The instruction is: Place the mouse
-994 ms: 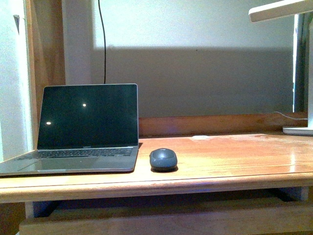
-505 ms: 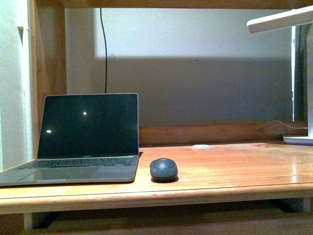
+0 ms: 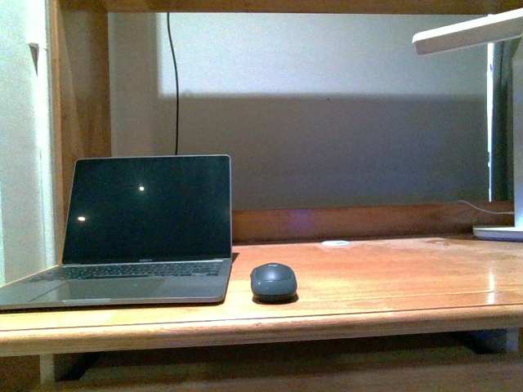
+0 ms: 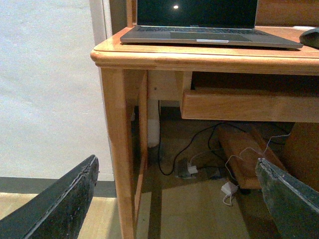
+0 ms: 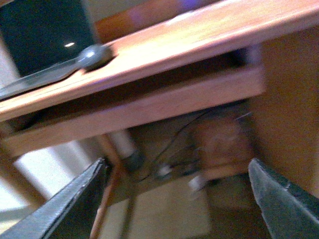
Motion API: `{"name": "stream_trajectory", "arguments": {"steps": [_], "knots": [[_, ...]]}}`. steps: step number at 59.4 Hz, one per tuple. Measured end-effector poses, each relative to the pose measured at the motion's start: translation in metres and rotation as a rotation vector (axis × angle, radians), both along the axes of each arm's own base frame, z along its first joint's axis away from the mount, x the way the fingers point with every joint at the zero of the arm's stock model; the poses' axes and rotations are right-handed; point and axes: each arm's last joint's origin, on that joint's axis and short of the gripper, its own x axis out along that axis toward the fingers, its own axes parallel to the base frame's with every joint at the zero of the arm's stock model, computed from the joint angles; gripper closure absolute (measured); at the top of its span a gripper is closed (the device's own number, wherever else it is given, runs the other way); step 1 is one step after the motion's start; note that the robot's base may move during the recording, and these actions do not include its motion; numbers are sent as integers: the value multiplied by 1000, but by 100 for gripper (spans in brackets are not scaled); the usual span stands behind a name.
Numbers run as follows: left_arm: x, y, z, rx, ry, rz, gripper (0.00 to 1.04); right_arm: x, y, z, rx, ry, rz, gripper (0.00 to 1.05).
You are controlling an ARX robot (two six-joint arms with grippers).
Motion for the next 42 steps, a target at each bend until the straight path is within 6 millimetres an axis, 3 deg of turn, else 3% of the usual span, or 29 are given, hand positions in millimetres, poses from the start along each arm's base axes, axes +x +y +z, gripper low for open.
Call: {"name": "stream_trajectory", "arguments": {"steps": [9,26,42], "knots": [[0,0,0,0,0,0,8,-2,-19,-1,-167,6,-62,54],[0,0,0,0,0,0,8,-3,-39,-2,-213,3,-74,102],[0,0,0,0,0,0,8,-3,-58,-3,-218,3,-90,102]]}}
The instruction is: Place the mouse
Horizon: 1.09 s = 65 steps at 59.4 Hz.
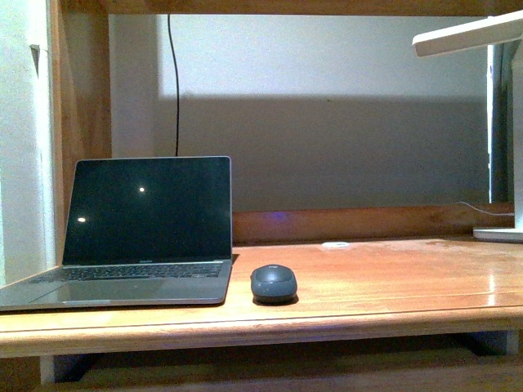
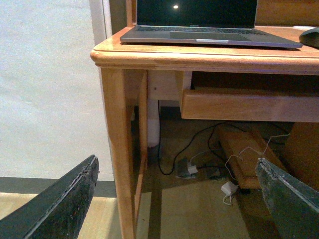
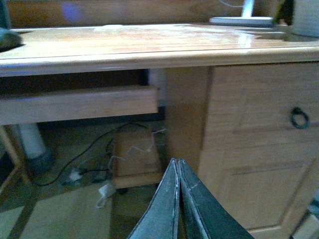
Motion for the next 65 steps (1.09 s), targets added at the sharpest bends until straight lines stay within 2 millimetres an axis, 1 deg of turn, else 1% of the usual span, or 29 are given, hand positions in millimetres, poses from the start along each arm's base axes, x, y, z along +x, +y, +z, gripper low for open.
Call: {"name": "stream_trajectory", "arguments": {"steps": [19,26,32,43,53,65], "knots": [[0,0,0,0,0,0,8,0,-1,0,0,0,3,102],[0,0,0,0,0,0,8,0,-1,0,-2,0,3,80],[0,0,0,0,0,0,8,0,-1,0,-2,0,3,65],[0,0,0,0,0,0,8,0,-1,0,-2,0,3,32],[0,0,0,0,0,0,8,0,-1,0,-2,0,3,6],[0,0,0,0,0,0,8,0,-1,0,-2,0,3,7]]}}
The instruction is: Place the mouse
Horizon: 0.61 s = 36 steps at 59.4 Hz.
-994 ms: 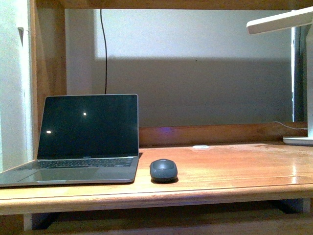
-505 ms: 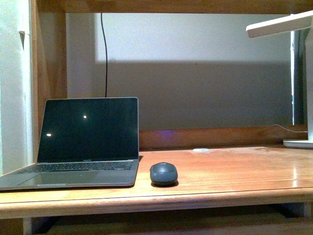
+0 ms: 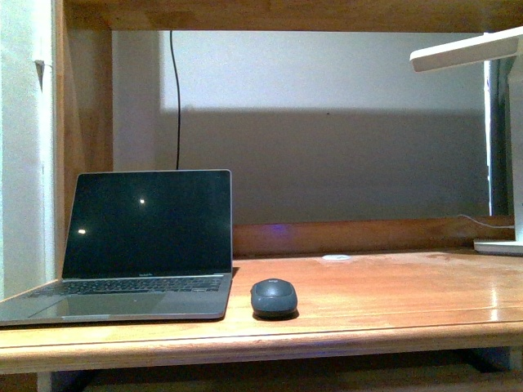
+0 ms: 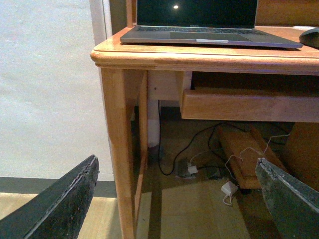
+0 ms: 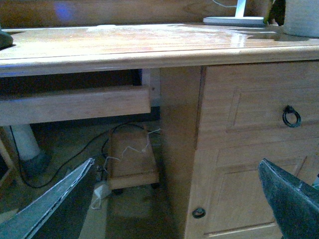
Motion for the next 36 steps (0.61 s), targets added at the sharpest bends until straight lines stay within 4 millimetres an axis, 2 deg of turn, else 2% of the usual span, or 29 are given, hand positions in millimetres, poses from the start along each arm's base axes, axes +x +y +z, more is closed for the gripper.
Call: {"name": "stream_trajectory", "arguments": {"steps": [36], "knots": [[0,0,0,0,0,0,8,0,0,0,0,0,0,7]]}}
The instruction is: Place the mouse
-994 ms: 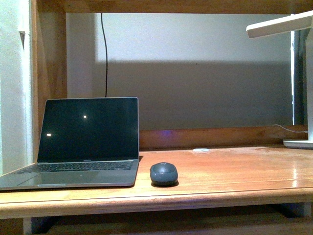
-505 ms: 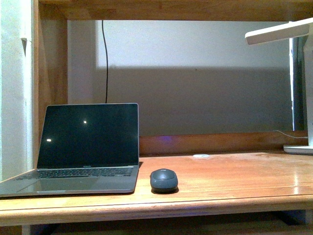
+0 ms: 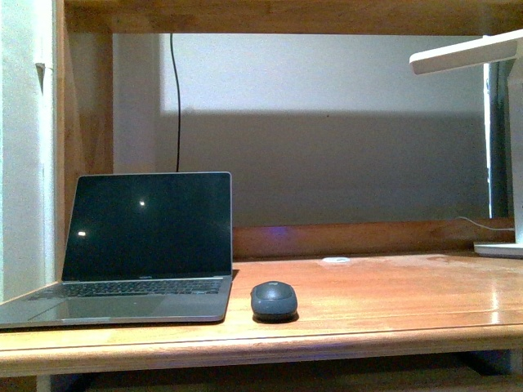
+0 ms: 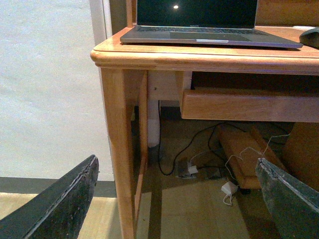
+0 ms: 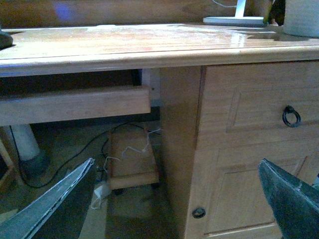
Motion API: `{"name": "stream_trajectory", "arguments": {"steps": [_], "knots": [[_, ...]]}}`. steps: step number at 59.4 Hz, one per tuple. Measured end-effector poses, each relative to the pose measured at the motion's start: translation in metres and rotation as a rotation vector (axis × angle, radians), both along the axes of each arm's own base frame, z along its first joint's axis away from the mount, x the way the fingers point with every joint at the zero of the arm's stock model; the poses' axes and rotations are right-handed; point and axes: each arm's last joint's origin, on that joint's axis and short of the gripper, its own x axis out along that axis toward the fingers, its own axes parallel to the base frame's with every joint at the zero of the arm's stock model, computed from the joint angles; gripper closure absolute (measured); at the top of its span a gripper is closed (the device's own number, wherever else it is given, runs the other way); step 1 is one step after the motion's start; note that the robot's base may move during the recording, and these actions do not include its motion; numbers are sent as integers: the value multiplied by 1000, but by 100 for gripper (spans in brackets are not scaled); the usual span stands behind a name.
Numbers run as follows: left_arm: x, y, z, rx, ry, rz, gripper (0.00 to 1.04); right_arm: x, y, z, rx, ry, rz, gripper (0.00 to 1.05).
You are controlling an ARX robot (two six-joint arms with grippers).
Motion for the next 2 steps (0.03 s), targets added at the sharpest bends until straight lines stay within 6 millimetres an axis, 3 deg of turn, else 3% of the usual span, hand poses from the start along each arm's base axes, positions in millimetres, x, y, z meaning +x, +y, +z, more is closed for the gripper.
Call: {"name": "stream_trajectory", "arguments": {"steps": [2], "knots": [[0,0,0,0,0,0,8,0,0,0,0,0,0,7]]}}
